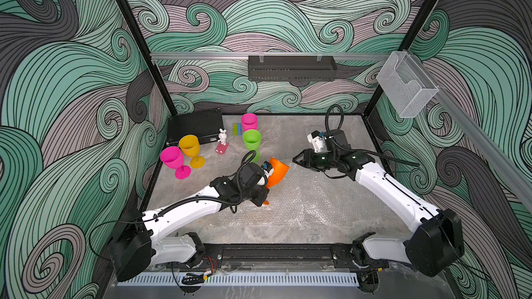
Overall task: Unpack wine glasses from bubble wrap
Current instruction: Pick up the wine glass from the bubble wrap.
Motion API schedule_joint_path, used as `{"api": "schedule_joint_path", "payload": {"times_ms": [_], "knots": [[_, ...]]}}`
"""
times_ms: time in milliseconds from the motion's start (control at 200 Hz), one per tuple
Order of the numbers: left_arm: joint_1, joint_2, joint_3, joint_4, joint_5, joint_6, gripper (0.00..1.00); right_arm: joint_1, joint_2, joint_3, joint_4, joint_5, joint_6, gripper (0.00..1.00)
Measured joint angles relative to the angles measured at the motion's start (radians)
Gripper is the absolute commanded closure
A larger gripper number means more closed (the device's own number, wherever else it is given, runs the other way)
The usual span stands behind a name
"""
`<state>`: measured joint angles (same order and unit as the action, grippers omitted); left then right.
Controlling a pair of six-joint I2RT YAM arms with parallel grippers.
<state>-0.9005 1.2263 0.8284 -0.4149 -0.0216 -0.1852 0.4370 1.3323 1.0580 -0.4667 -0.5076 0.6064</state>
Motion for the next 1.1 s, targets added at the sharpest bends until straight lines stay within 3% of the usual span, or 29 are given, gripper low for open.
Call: {"api": "schedule_joint_path", "payload": {"times_ms": [385, 871, 1021, 1101], "knots": [[-0.113, 0.000, -0.006, 0.050, -0.225, 0.110, 0.97, 0.000, 0.023, 0.000, 0.006, -0.141, 0.034, 0.61], [-0.205, -0.026, -0.035, 0.127, -0.417, 0.215, 0.97, 0.000, 0.038, -0.023, 0.022, -0.212, 0.038, 0.89], [-0.230, -0.026, -0.056, 0.162, -0.491, 0.247, 0.92, 0.000, 0.038, -0.025, 0.021, -0.209, 0.035, 0.94], [-0.237, -0.025, -0.059, 0.170, -0.517, 0.258, 0.77, 0.000, 0.038, -0.027, 0.021, -0.206, 0.034, 0.96]]}}
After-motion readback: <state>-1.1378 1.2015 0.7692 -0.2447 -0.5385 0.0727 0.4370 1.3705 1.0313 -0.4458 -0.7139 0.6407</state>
